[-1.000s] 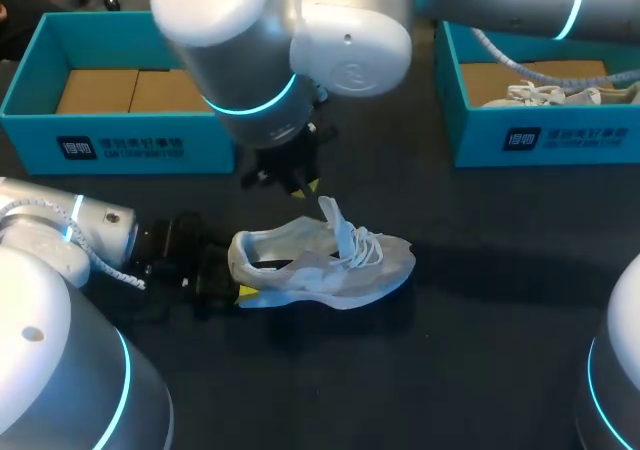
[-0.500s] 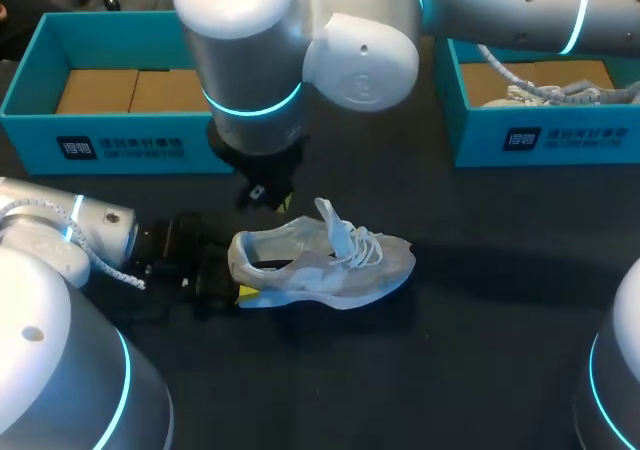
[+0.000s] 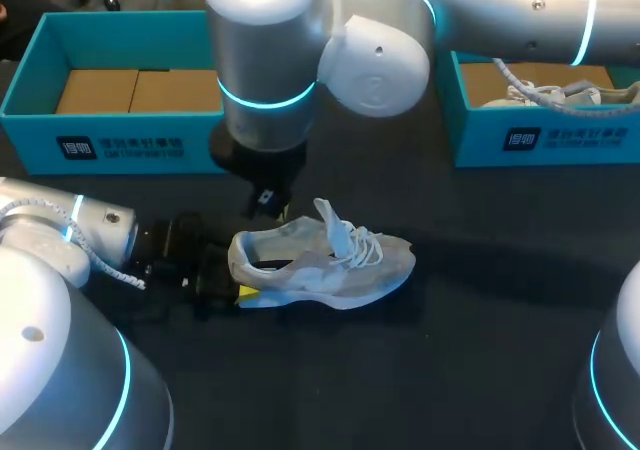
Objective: Take the shoe out of the shoebox, open the shoe tongue, remove and reinsert the insole, then place the shoe into the shoebox
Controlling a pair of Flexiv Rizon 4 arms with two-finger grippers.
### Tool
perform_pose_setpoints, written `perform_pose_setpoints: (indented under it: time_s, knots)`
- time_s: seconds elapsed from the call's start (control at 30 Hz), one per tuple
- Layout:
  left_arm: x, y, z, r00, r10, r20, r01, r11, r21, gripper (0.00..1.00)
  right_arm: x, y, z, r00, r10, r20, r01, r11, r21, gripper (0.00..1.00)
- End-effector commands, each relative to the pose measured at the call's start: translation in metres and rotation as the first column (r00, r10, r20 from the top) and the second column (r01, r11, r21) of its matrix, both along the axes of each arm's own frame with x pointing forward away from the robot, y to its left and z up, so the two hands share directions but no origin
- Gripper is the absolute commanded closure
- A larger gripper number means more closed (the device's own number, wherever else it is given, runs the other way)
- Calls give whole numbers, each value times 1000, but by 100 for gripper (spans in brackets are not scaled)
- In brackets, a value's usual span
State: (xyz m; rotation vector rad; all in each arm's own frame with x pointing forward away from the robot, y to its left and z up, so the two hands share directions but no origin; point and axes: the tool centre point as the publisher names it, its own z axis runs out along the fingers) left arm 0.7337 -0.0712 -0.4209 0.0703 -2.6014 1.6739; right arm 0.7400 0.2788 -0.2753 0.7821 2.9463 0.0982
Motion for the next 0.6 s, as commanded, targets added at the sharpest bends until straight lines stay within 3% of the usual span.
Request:
perform_pose_setpoints:
  time_s: [0.03,0.17,0.27,0.6]
  knots:
    - [3,0,-4,1000,0,0,0,1000,3,100,-1,-2,0,1000,0,2,0,1000,5,100]
    - [3,0,-4,1000,0,0,0,1000,3,100,-1,-2,0,1000,0,2,0,1000,5,100]
    - [3,0,-4,1000,0,0,0,1000,3,100,-4,-7,-8,999,44,30,-45,999,3,100]
    - [3,0,-4,1000,0,0,0,1000,3,100,-3,-16,-32,989,145,-1,-145,986,-86,100]
